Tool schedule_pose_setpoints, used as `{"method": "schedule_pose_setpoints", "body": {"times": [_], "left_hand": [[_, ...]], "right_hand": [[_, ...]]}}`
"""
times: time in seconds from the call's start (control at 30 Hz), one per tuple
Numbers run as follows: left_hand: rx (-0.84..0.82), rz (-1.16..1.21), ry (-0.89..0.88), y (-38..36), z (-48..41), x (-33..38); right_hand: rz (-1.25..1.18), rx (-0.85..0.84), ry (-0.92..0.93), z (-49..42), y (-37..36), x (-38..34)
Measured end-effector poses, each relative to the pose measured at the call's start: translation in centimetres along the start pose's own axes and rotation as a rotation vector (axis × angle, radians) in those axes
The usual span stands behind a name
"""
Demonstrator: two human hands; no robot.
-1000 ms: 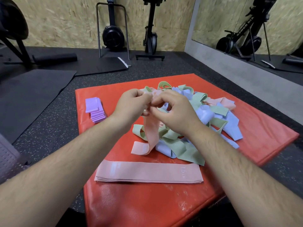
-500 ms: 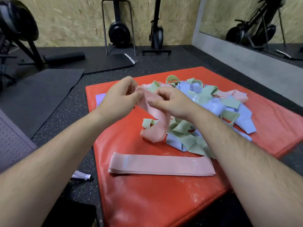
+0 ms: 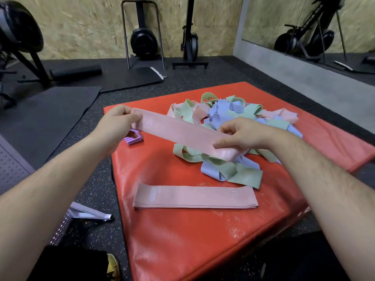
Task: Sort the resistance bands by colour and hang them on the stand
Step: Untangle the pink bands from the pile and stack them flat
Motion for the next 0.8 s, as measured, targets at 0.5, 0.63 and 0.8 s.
{"method": "schedule_pose_setpoints", "body": {"times": [0.5, 0.63, 0.8], "left_hand": [[-0.137, -0.041, 0.105, -0.5, 4.4, -2.7], [-0.197, -0.111, 0.128, -0.5, 5.6, -3.6], [-0.219, -0.198, 0.148, -0.1, 7.1, -4.2]], "right_hand": [[-0.390, -0.174, -0.096, 7.4, -1.0, 2.4], [-0.371, -0.101, -0.147, 8.7, -1.6, 3.8], [-0.324, -0.001, -0.284, 9.4, -1.7, 5.8]]}}
Point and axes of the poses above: each hand's wrist, its own z-axis away from the middle knuckle, its own y-axis out of the back of the hand, x = y × z, the point moved 5 cm from there along -z, towards the middle knuckle, and after that the axes turned 6 degrees about -z, right-handed, at the moved point
